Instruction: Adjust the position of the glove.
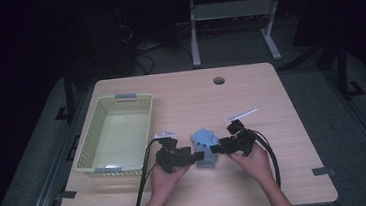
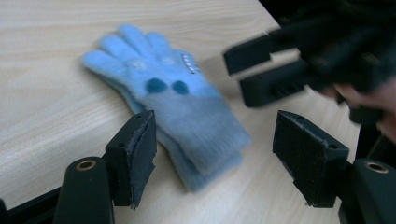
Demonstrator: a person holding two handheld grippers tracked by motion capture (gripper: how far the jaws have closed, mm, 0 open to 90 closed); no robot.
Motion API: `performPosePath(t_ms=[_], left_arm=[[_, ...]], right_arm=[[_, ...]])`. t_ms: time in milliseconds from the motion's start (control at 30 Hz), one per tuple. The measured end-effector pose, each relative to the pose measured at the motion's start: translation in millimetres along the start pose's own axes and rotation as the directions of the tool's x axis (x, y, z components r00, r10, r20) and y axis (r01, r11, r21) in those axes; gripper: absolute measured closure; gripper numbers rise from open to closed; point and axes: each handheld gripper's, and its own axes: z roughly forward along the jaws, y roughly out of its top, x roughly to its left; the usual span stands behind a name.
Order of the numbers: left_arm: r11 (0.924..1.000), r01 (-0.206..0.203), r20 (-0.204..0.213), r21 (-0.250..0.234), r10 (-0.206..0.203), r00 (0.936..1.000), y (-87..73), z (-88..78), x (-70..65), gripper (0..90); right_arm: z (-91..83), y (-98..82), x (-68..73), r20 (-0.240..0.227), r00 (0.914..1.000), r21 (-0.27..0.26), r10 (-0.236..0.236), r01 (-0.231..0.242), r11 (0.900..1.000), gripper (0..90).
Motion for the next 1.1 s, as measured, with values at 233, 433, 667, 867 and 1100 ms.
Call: performPosePath(t_ms=[233,433,667,867,1100], left_arm=[[0.9921,0.124,0.006,0.017,-0.124,0.9922,4.2,9.8,16.1,36.2],[0.9881,0.149,0.010,0.038,-0.149,0.9887,3.1,16.3,22.6,39.8],[0.9878,0.144,0.008,0.059,-0.145,0.9894,1.2,21.1,23.5,45.5],[0.9899,0.119,0.024,0.077,-0.121,0.9923,-0.9,24.5,21.8,55.6],[0.9845,0.149,0.056,0.093,-0.154,0.9864,-2.4,27.5,23.5,65.8]], right_arm=[[5.7,-12.9,-10.0,-0.060,0.9913,-0.044,0.117,-0.120,0.992,39.7],[10.1,-20.4,-14.3,-0.072,0.9817,-0.040,0.176,-0.179,0.983,42.4],[14.0,-27.1,-18.8,-0.101,0.9747,-0.028,0.200,-0.203,0.979,45.3],[18.9,-27.9,-17.1,-0.130,0.9663,-0.027,0.222,-0.228,0.973,51.3],[24.9,-28.6,-11.5,-0.128,0.9655,-0.044,0.226,-0.234,0.971,60.4]])
